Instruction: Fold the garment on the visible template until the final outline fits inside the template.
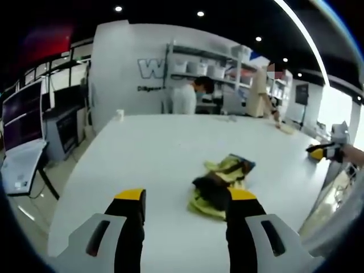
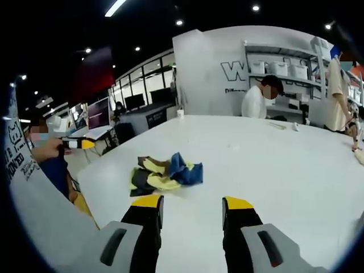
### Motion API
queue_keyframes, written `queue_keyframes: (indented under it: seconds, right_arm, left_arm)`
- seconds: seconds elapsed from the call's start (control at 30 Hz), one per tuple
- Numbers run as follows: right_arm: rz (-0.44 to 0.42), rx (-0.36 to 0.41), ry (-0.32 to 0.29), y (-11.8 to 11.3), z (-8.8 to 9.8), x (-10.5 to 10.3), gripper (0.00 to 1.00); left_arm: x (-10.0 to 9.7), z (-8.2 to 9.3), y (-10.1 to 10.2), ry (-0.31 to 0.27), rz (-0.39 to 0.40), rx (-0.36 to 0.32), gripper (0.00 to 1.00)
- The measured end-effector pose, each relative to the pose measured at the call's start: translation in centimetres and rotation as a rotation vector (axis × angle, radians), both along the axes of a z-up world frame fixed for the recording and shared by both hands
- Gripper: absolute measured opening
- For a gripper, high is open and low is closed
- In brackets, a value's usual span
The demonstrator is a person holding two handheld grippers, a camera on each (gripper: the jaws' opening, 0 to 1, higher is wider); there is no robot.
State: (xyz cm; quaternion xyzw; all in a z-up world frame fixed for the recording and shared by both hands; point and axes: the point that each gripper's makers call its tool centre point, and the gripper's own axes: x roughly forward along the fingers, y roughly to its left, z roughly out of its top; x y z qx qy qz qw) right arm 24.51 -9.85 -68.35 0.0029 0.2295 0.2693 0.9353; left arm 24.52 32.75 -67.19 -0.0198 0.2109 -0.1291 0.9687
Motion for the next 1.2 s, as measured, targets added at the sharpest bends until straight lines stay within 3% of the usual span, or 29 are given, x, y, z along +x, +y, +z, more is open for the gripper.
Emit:
queue_keyframes:
  seconds: [0.33, 0.8, 1.0, 1.2]
  right_arm:
    - [0.008, -0.001, -0.003, 0.1, 0.3, 1.3, 0.38]
    - [0.072, -0.045, -0.041, 2.8, 1.6, 5.0, 0.36]
    - [0.106, -0.049, -0.057, 4.7, 1.6, 7.5, 0.35]
    - [0.129, -0.078, -0.039, 5.9, 0.2, 9.7, 0.33]
  left_arm:
    - [1.0, 0.0, -0.1, 0.005, -0.012, -0.005, 0.52]
    - [3.8, -0.1, -0.4, 0.002, -0.042, -0.004, 0.51]
    - [5.4, -0.5, -0.3, 0.006, -0.050, -0.012, 0.51]
    - [6.4, -0.7, -0.4, 0.022, -0.059, -0.007, 0.50]
